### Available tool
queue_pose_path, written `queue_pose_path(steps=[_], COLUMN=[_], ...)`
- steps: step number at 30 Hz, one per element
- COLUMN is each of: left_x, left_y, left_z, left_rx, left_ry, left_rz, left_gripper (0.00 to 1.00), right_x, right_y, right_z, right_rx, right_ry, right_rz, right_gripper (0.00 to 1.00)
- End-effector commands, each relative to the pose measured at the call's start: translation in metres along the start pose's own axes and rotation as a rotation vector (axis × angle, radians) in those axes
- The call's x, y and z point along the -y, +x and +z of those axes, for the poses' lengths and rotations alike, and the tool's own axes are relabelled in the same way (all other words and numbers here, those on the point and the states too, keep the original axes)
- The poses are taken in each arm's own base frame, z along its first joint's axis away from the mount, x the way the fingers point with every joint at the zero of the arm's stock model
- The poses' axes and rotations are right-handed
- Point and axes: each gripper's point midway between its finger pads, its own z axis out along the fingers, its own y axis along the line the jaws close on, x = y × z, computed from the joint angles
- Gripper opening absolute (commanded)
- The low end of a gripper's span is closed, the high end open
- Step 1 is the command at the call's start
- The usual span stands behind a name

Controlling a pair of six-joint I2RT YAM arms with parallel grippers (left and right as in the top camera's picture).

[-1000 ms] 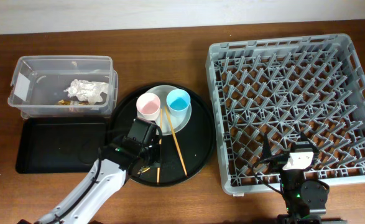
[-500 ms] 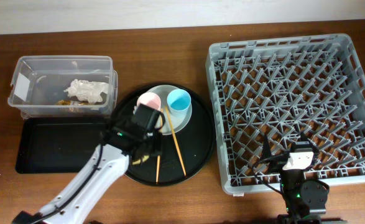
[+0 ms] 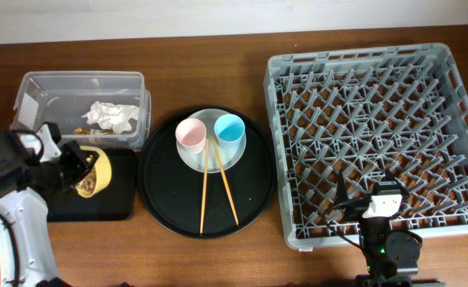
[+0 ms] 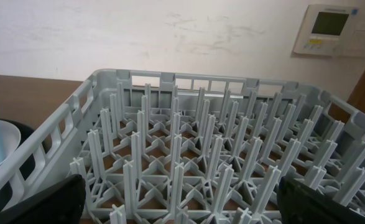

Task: Sort waste into correct bins and load items into the dishwasher rack
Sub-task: 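Tip the yellow bowl over the black tray to dump scraps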

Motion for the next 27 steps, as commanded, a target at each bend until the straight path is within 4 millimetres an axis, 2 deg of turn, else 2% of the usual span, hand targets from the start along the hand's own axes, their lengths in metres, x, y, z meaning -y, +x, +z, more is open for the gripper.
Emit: queue_pose_path(steps=[1, 2, 5, 7, 9, 10, 12, 14, 16, 17, 21, 27], left_x=[-0.004, -0.015, -0.016, -0.038, -0.031, -0.037, -0.028, -0.026, -0.026, -0.025, -0.025, -0.025], left_y=[-0.003, -0.005, -0.021, -0.027, -0.038, -0.038, -0.039, -0.041, -0.039, -0.034, -0.032, -0.038], left_z=[-0.006, -0.005, -0.013, -0.011, -0.029, -0.028, -0.039, -0.041, -0.040, -0.039, -0.039, -0.040], left_rx=[0.047, 0.063, 0.099, 0.101, 0.132, 0.135, 0.140, 0.146, 0.125, 0.090, 0.071, 0.085], left_ry=[0.175, 0.168, 0.378, 0.469, 0.732, 0.731, 0.811, 0.819, 0.823, 0.830, 0.832, 0.831], left_rz=[-0.041, -0.059, -0.105, -0.195, -0.185, -0.203, -0.176, -0.159, -0.208, -0.288, -0.333, -0.295], left_gripper=[0.00, 0.00, 0.00, 0.00, 0.00, 0.00, 0.00, 0.00, 0.00, 0.00, 0.00, 0.00], right_x=[0.000, 0.000, 0.000, 0.000, 0.000, 0.000, 0.000, 0.000, 0.000, 0.000, 0.000, 0.000], right_y=[0.002, 0.002, 0.002, 0.002, 0.002, 0.002, 0.002, 0.002, 0.002, 0.002, 0.002, 0.002], right_z=[0.000, 0.000, 0.000, 0.000, 0.000, 0.000, 0.000, 0.000, 0.000, 0.000, 0.000, 0.000], right_rx=[-0.003, -0.003, -0.003, -0.003, -0.003, -0.003, -0.003, -0.003, -0.003, -0.003, -0.003, -0.003], right_ry=[-0.003, -0.003, -0.003, -0.003, -0.003, -0.003, -0.003, -0.003, -0.003, -0.003, -0.003, -0.003], right_rz=[0.007, 0.008, 0.007, 0.007, 0.007, 0.007, 0.007, 0.007, 0.007, 0.007, 0.007, 0.007], right_gripper=[0.98, 0.98, 0.98, 0.98, 0.98, 0.98, 0.98, 0.98, 0.98, 0.98, 0.98, 0.98])
